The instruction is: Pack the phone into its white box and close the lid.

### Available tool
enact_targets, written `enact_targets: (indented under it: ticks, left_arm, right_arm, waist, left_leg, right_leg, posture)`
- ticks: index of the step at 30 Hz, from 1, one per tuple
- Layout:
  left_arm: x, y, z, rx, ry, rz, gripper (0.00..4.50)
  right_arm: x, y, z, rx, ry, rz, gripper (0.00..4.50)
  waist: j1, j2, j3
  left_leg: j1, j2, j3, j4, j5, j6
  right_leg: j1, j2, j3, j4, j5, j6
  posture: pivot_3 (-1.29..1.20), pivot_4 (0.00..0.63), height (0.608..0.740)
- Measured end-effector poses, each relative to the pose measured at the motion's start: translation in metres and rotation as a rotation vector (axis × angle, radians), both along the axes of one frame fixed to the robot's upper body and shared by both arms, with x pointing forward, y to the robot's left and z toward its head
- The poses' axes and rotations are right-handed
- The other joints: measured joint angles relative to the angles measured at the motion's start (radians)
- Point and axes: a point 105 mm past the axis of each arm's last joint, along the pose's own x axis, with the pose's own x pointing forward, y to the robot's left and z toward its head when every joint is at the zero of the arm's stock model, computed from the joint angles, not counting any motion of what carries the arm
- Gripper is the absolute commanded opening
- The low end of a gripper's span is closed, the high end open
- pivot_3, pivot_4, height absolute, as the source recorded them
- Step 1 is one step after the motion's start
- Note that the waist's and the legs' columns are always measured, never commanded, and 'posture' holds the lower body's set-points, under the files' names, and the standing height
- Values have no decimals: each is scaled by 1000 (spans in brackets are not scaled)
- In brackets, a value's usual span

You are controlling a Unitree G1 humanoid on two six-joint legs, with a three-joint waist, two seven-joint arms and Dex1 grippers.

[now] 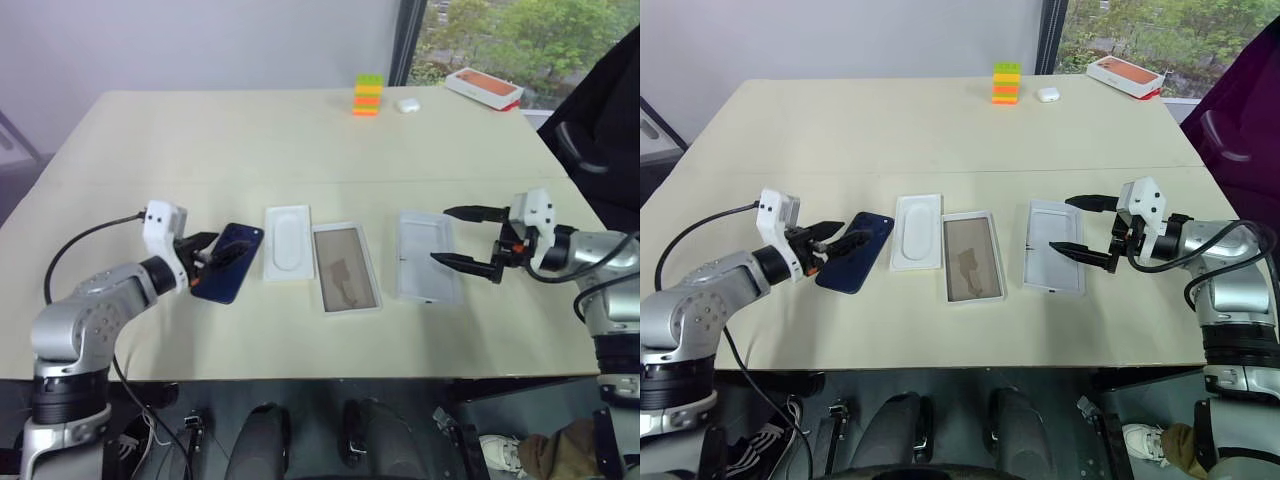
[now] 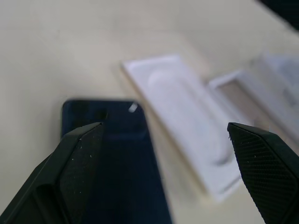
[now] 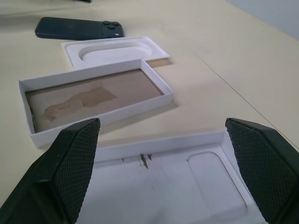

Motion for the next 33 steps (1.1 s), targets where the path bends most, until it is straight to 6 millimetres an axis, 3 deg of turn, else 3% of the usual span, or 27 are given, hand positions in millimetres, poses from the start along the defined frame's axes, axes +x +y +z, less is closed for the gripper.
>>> enact_targets:
  ticks: [8, 13, 18, 33]
  left_arm:
    - [9, -36, -8, -106, 137, 26, 4461]
    - [15, -35, -11, -90, 168, 80, 4461]
    - [14, -48, -20, -102, 209, 70, 4461]
    - [18, -55, -31, -125, 270, 122, 4461]
  right_arm:
    - [-3, 9, -1, -27, 1, 45, 4500]
    - [-7, 19, 1, -46, 1, 94, 4500]
    - [-5, 24, 2, -43, -6, 112, 4500]
    - [-3, 27, -2, -56, -35, 124, 4500]
  waist:
    - [-3, 0, 0]
    - [-2, 0, 0]
    - [-1, 0, 0]
    - [-1, 0, 0]
  left_leg:
    - [0, 0, -1, 0, 0, 0]
    - [1, 1, -1, 0, 0, 0]
    - [1, 0, -1, 0, 0, 0]
    - [1, 0, -1, 0, 0, 0]
  right_leg:
    - [0, 0, 0, 0, 0, 0]
    - [0, 2, 0, 0, 0, 0]
    - [1, 2, 0, 0, 1, 0]
    - [1, 2, 0, 0, 0, 0]
  posture:
    - [0, 150, 740]
    - [0, 150, 740]
    - [0, 150, 740]
    - [0, 150, 740]
